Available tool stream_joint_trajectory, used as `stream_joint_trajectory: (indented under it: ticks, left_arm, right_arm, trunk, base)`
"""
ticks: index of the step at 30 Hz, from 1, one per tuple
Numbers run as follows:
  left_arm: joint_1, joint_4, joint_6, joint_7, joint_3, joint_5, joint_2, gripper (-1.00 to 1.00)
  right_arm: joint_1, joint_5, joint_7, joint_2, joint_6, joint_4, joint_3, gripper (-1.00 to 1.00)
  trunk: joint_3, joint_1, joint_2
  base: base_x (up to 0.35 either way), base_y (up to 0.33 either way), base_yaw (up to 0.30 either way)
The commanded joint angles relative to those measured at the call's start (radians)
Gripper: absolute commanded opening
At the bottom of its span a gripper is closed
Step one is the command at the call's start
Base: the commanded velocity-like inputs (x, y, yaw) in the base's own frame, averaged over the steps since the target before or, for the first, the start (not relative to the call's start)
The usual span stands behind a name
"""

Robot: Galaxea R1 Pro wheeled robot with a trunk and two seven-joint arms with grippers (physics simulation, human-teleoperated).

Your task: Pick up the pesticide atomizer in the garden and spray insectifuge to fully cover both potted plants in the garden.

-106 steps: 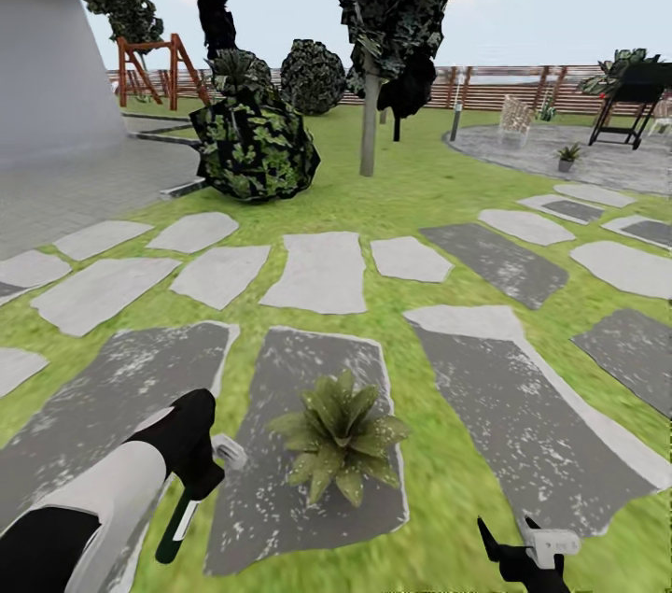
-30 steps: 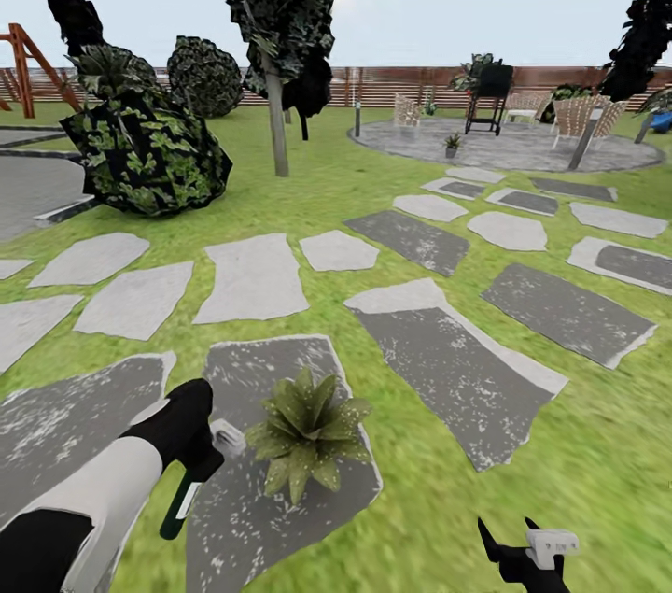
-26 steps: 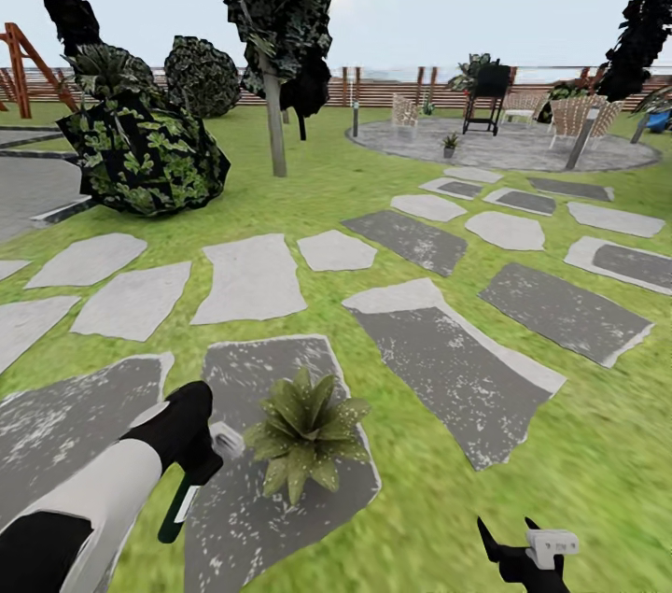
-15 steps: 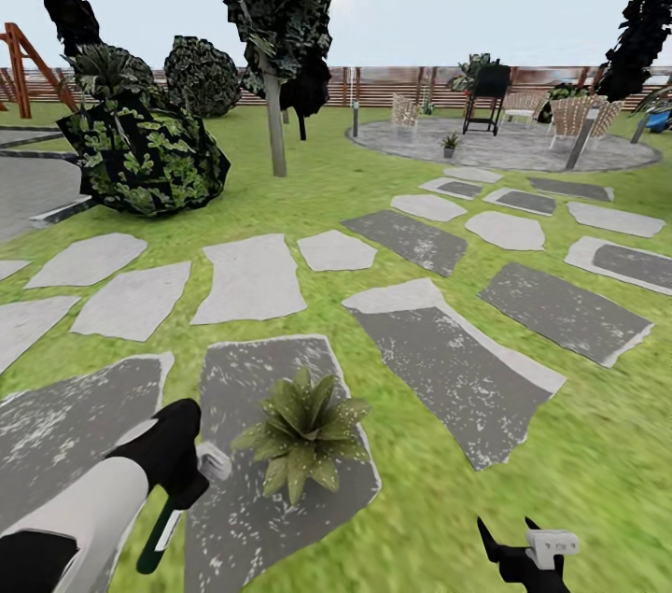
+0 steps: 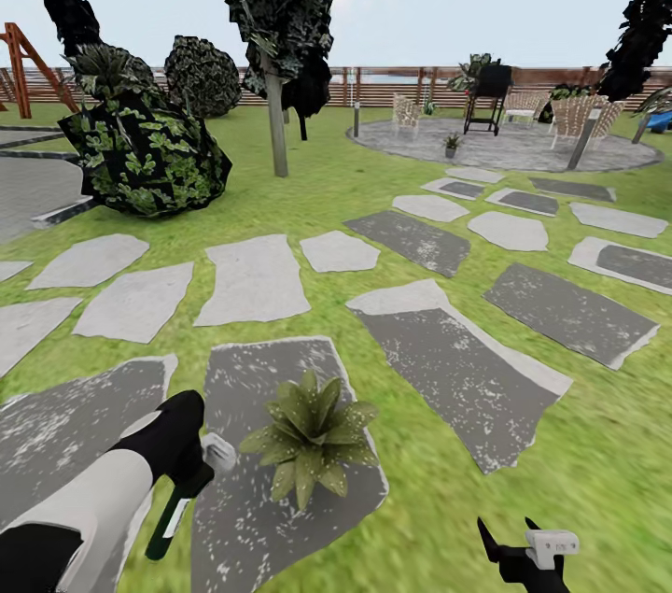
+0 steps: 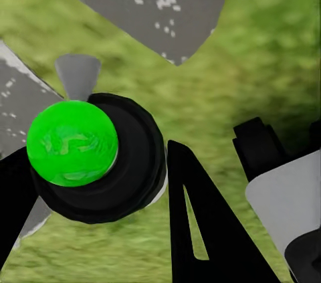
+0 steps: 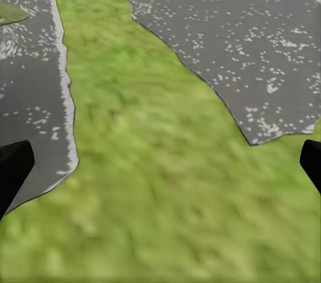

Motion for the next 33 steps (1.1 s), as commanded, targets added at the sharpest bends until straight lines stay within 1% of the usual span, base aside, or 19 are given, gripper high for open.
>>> stream_joint_trajectory:
  ticks: [1, 3, 6, 9, 12, 16, 22, 24, 26, 29, 33]
  left_arm:
    - [-0.005, -0.002, 0.004, -0.011, -0.004, -0.007, 0.001, -1.00]
    - [-0.019, -0.002, 0.005, -0.011, -0.003, -0.006, -0.001, -1.00]
    - [-0.014, -0.001, 0.003, -0.010, -0.002, -0.003, -0.008, -1.00]
    - [-0.011, -0.001, 0.001, -0.008, -0.003, -0.005, -0.018, -1.00]
    - [-0.009, 0.000, 0.000, -0.007, -0.002, -0.005, -0.019, -1.00]
    - [-0.009, 0.004, -0.001, -0.009, -0.002, 0.002, -0.021, -1.00]
    - [-0.006, 0.017, -0.022, -0.013, -0.001, 0.008, -0.029, -1.00]
    - [-0.006, 0.017, -0.026, -0.014, -0.001, 0.008, -0.051, -1.00]
    - [-0.006, 0.017, -0.027, -0.014, -0.001, 0.008, -0.059, -1.00]
    - [-0.007, 0.017, -0.029, -0.015, -0.003, 0.009, -0.060, -1.00]
    - [-0.007, 0.017, -0.030, -0.013, -0.005, 0.002, -0.061, -1.00]
  right_arm:
    - [-0.002, 0.005, 0.008, 0.000, -0.004, 0.000, -0.008, 1.00]
    - [-0.001, 0.005, 0.008, 0.000, -0.004, 0.000, -0.008, 1.00]
    - [-0.002, 0.005, 0.008, 0.000, -0.004, 0.000, -0.008, 1.00]
    - [-0.002, 0.005, 0.008, 0.000, -0.004, 0.000, -0.008, 1.00]
    - [-0.002, 0.005, 0.008, 0.000, -0.004, 0.000, -0.008, 1.00]
    - [-0.001, 0.005, 0.008, 0.000, -0.004, 0.000, -0.008, 1.00]
    - [-0.001, 0.005, 0.008, 0.000, -0.004, 0.000, -0.008, 1.00]
    - [-0.001, 0.005, 0.008, 0.000, -0.004, 0.000, -0.008, 1.00]
    - [-0.001, 0.005, 0.008, 0.000, -0.004, 0.005, -0.008, 1.00]
    - [-0.001, 0.005, 0.008, 0.000, -0.004, 0.016, -0.008, 1.00]
    - [-0.002, 0.005, 0.008, 0.000, -0.004, 0.018, -0.008, 1.00]
  trunk:
    - [-0.001, 0.000, 0.000]
    - [-0.001, 0.000, 0.000]
    - [-0.001, 0.000, 0.000]
    - [-0.001, 0.000, 0.000]
    - [-0.001, 0.000, 0.000]
    - [-0.001, 0.000, 0.000]
    - [-0.001, 0.000, 0.000]
    - [-0.001, 0.000, 0.000]
    - [-0.001, 0.000, 0.000]
    - [-0.001, 0.000, 0.000]
    - [-0.001, 0.000, 0.000]
  base:
    - [0.000, 0.000, 0.000]
    - [0.000, 0.000, 0.000]
    - [-0.019, -0.002, 0.000]
    - [-0.240, -0.066, 0.000]
    - [-0.248, -0.055, 0.000]
    - [-0.021, -0.003, -0.019]
    - [-0.001, 0.000, -0.243]
    - [0.000, 0.000, -0.298]
    - [0.000, 0.000, -0.299]
    - [0.000, 0.000, -0.251]
    - [-0.136, 0.099, -0.050]
